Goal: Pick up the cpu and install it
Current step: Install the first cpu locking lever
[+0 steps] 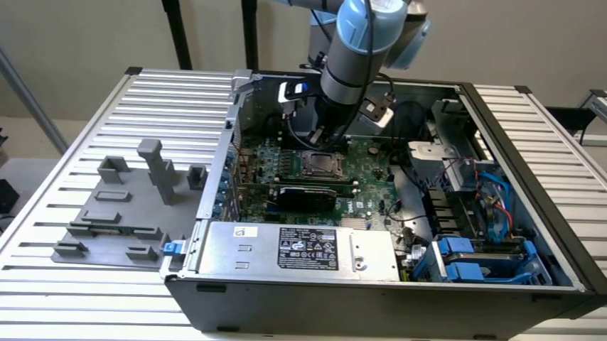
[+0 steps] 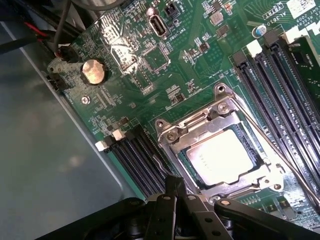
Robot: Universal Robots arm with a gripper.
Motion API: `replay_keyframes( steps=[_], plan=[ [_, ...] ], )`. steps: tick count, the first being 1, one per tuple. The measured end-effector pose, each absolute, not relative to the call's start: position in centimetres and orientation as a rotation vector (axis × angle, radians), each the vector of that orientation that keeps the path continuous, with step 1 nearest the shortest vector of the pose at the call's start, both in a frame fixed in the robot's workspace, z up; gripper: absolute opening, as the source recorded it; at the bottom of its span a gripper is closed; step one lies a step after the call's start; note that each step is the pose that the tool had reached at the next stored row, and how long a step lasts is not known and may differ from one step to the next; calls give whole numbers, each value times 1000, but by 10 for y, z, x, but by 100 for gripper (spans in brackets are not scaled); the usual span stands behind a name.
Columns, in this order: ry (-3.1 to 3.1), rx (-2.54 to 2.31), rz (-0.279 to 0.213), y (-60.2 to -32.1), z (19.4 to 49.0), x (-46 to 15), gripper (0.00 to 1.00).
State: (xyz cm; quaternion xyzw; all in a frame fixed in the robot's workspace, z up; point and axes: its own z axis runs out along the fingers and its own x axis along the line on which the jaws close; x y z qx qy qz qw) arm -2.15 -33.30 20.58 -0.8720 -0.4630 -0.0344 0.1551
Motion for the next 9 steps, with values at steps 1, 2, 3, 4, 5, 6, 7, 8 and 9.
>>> replay_keyframes(
  steps=[1,2,3,4,5,6,7,8,9],
  plan=[
    [-1327,-2498,-100,-333,206,-22,11],
    [-1327,-2499,-101,-333,206,-22,11],
    [-1328,-2499,-103,-332,206,-22,11],
    [-1328,-2499,-104,-331,206,-22,11],
    [-1328,-2499,-106,-330,206,-22,11],
    [-1329,-2499,-108,-330,206,-22,11],
    [-1330,-2500,-110,-329,206,-22,11],
    [-1330,-2500,-112,-328,206,-22,11],
    [-1331,-2500,-114,-328,206,-22,11]
  ],
)
